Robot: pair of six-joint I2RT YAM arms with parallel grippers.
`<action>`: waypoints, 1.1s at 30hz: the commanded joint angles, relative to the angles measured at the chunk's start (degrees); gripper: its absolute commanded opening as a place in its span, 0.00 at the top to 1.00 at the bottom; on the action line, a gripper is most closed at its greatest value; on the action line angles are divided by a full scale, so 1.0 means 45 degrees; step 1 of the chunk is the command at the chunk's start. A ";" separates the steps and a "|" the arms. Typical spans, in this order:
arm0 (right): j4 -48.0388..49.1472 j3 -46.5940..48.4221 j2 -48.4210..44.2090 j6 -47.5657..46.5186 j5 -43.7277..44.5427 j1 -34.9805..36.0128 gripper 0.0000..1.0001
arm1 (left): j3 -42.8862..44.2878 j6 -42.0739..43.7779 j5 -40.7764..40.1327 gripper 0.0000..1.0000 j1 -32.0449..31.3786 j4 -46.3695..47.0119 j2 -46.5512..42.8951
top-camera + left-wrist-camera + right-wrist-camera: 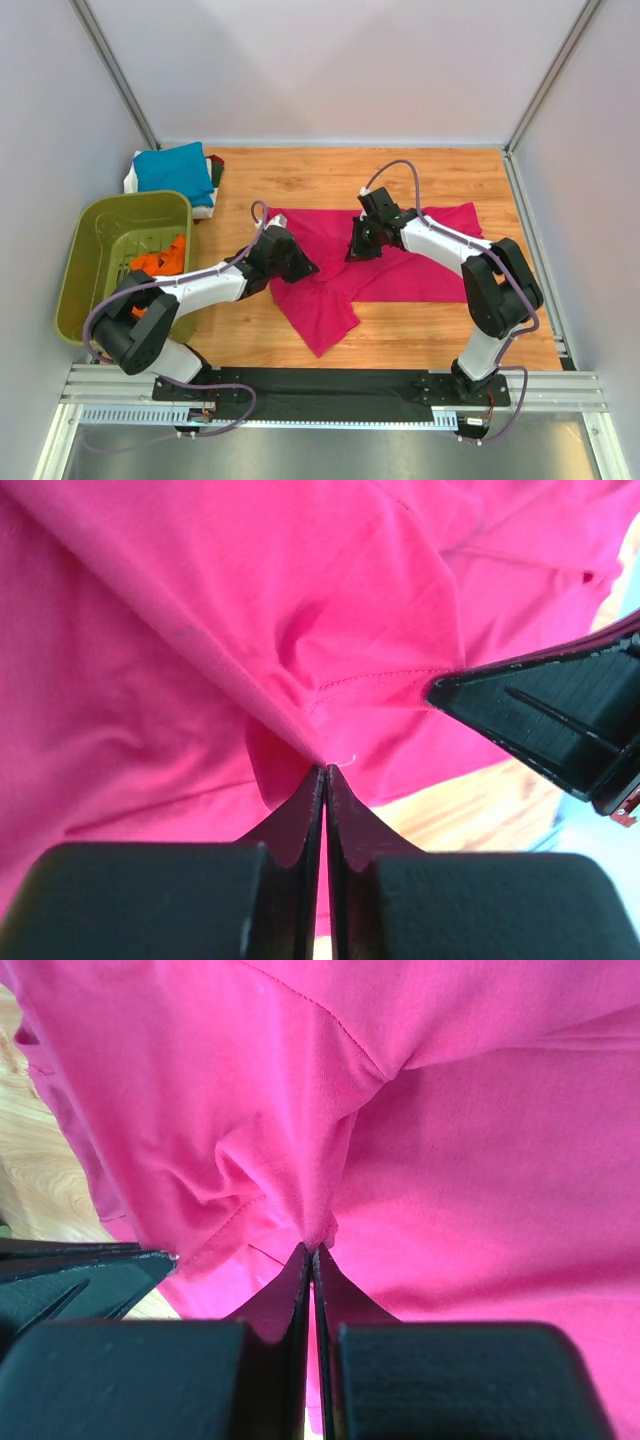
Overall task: Fold and stack the t-shirts
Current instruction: Fold the tshirt
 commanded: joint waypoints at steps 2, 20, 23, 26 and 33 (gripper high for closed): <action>-0.0443 0.0749 -0.0266 0.0012 0.0338 -0.0020 1.00 | 0.0381 -0.1487 -0.0229 1.00 -0.0058 -0.1550 -0.0601; -0.0639 0.0711 0.0047 -0.0046 0.0241 -0.0019 1.00 | -0.0029 -0.0101 0.0044 0.54 -0.0097 -0.0089 0.1370; -0.0639 0.0691 0.0008 -0.0085 0.0300 -0.0020 1.00 | -0.0010 0.0056 -0.0248 0.53 -0.0175 -0.0205 0.1392; -0.0639 0.0710 0.0066 -0.0085 0.0319 -0.0019 1.00 | 0.0010 0.0232 -0.0483 0.48 -0.0234 -0.0537 0.1060; -0.0600 0.0847 0.0242 -0.0046 0.0202 -0.0019 1.00 | -0.0010 0.0134 -0.0756 0.67 -0.0331 -0.0811 0.0902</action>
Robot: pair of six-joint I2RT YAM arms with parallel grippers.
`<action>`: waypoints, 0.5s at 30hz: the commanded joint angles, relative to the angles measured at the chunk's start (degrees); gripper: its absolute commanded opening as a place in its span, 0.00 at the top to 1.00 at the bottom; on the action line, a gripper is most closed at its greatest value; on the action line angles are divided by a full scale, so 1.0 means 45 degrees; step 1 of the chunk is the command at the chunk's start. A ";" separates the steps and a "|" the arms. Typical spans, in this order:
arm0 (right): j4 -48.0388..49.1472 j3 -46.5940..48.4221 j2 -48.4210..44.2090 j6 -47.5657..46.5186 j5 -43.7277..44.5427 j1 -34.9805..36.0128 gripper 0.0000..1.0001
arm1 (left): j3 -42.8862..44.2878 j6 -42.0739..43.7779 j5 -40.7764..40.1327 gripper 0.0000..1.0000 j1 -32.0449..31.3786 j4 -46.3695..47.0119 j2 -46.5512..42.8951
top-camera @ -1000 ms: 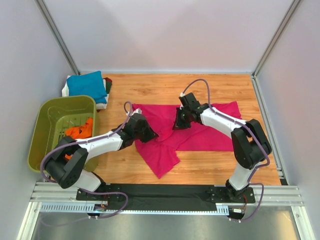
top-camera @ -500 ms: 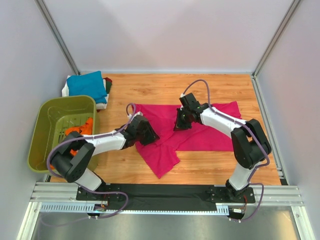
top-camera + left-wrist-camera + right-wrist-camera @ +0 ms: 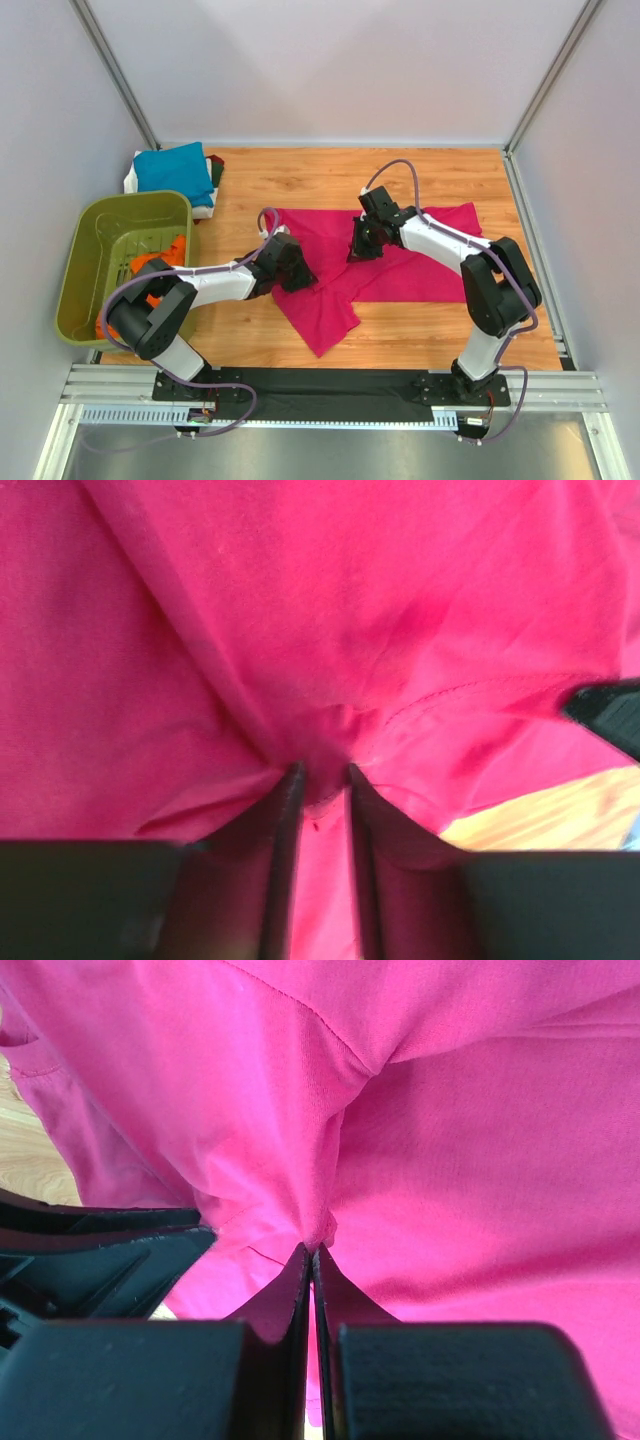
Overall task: Fold and stack the t-shirts
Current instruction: Fold the tshirt
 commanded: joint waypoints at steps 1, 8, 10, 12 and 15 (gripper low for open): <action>0.0109 0.0487 0.0125 -0.0061 -0.0007 -0.0019 1.00 | 0.0058 0.0328 -0.0387 0.73 -0.0113 -0.0165 -0.0263; -0.0535 0.0139 0.0243 -0.0276 0.0325 -0.0020 0.99 | 0.0683 0.0349 -0.1167 1.00 -0.0113 -0.1940 -0.0222; -0.0594 -0.0039 0.0262 -0.0353 0.0481 -0.0039 0.99 | 0.0587 0.0192 -0.1558 1.00 -0.0113 -0.2372 -0.0457; -0.0692 -0.0273 0.0379 -0.0354 0.0521 -0.0019 0.98 | 0.0547 0.0250 -0.1734 1.00 -0.0113 -0.2625 -0.0828; -0.0711 -0.0294 0.0613 -0.0452 0.0307 -0.0039 0.88 | 0.0605 0.0484 -0.1580 1.00 -0.0113 -0.2704 -0.1161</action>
